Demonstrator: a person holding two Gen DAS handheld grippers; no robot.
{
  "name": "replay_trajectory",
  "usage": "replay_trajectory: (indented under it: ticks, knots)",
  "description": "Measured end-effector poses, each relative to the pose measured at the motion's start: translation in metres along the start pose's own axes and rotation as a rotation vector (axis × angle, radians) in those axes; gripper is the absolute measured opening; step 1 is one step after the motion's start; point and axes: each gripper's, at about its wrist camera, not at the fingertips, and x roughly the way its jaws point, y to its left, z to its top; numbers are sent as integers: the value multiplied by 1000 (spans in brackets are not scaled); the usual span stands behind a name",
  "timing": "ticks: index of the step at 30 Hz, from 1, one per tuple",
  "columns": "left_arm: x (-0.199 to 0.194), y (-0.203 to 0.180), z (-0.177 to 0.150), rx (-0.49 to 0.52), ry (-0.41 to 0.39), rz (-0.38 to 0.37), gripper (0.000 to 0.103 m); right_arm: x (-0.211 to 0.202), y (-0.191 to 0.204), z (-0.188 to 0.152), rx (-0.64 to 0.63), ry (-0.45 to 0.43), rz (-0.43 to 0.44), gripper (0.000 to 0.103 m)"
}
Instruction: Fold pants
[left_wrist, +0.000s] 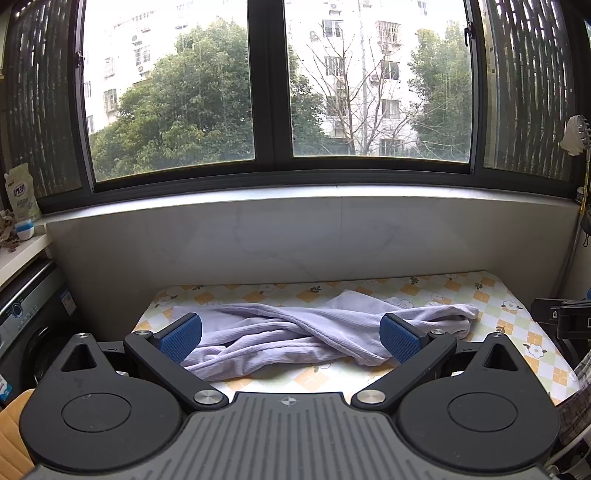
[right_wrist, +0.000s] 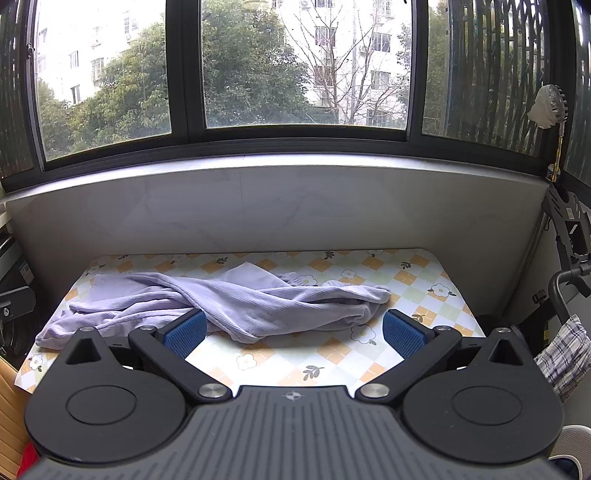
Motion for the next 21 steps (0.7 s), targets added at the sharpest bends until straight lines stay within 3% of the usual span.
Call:
replay_trajectory:
  ticks: [6, 13, 21]
  knots:
    - [1, 0, 0, -10, 1, -5, 103, 3, -2, 3, 4, -5, 18, 103]
    - [9, 6, 8, -27, -12, 60, 103, 21, -25, 11, 46, -42, 127, 103]
    - [29, 28, 34, -131, -74, 146, 103, 63, -80, 46, 48, -203, 215, 103]
